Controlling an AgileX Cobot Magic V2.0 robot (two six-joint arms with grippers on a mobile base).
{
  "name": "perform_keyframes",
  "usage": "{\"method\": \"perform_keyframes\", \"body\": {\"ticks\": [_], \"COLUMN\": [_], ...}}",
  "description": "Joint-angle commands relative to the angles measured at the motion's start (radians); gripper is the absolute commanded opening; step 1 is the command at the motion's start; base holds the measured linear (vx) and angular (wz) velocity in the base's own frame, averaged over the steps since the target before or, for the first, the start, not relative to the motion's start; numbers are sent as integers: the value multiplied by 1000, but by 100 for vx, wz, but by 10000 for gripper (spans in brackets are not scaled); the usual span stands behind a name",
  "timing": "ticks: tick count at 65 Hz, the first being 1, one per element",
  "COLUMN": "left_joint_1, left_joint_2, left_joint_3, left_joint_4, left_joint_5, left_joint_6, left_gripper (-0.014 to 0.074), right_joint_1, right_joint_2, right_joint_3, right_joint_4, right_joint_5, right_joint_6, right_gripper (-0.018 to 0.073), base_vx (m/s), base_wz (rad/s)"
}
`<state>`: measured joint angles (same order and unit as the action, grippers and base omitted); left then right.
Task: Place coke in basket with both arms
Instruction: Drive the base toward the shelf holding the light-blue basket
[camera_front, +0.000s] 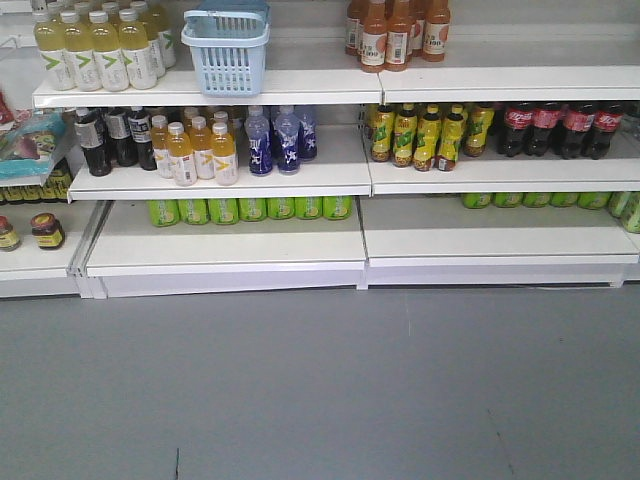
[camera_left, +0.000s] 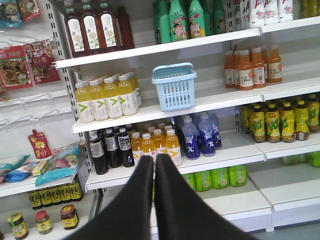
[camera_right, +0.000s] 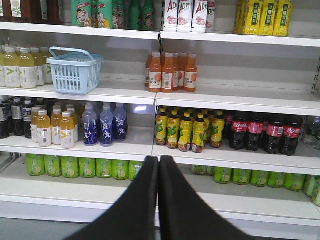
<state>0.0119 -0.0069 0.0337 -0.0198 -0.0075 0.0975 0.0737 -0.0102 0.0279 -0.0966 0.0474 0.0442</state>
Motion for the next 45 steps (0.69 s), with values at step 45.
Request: {"method": "perform_keyframes", "body": {"ticks": [45], "left_joint_1": [-3], "left_joint_2": [-20], "left_joint_3": [-1], "left_joint_4": [-7], "left_joint_5": [-70], "left_joint_6": [-3], "left_gripper": [-6], "right_joint_1": [-4], "right_joint_2": [-18], "right_joint_3": [11], "right_joint_4": [-4], "right_joint_5": [-78], "right_joint_6": [-7], "right_gripper": [-10], "base_vx": [0], "base_wz": [0]}}
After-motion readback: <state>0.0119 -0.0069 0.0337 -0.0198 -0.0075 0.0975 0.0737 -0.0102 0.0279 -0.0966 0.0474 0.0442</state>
